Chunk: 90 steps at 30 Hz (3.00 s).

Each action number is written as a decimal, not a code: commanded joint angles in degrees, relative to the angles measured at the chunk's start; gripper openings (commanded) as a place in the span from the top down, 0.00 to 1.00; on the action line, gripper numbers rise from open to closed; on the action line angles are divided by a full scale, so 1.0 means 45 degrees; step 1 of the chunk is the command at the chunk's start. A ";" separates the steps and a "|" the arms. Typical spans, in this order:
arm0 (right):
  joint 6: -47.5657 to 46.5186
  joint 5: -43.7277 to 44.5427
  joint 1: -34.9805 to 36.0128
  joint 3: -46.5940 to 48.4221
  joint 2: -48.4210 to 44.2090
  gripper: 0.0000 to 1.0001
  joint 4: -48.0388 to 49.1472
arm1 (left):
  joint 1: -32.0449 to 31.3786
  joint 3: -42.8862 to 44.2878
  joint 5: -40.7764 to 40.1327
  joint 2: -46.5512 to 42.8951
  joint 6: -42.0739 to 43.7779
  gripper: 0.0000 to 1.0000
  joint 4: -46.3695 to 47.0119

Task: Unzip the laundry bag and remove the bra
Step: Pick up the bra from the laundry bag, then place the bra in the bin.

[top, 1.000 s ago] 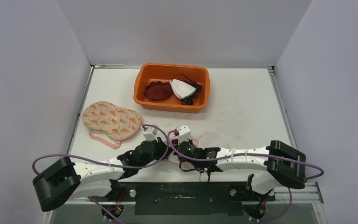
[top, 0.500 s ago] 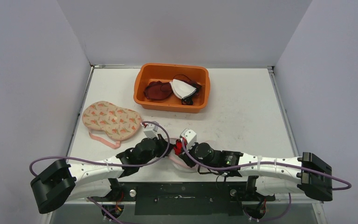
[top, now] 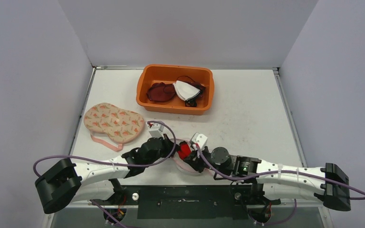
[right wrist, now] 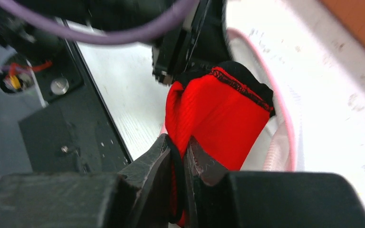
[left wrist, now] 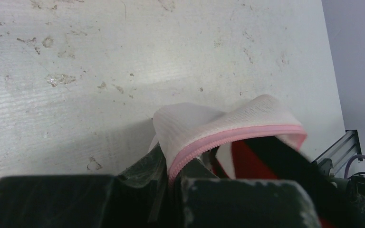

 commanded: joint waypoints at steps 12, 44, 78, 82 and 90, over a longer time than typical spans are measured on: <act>0.1297 0.4444 -0.0009 -0.0299 -0.4020 0.95 0.1440 | 0.0110 -0.0271 -0.0574 -0.0228 -0.0208 1.00 0.1030; 0.1591 0.3046 -0.2218 0.1962 -0.1720 0.95 0.1854 | 0.0167 0.0122 -0.1184 -0.0630 0.0013 1.00 0.0077; -0.0341 0.4142 -0.5815 1.1833 0.6495 0.95 0.1039 | 0.0286 0.1070 -0.3655 -0.9249 -0.1353 0.21 -0.9417; -0.1928 0.4268 -0.5682 1.3557 0.8713 0.95 0.0818 | 0.0302 0.1176 -0.4211 -1.0099 -0.1506 0.20 -1.0345; -0.5309 0.4844 -0.5454 1.5058 1.1467 0.95 0.2369 | 0.0301 0.1365 -0.4664 -1.0891 -0.1766 0.21 -1.1488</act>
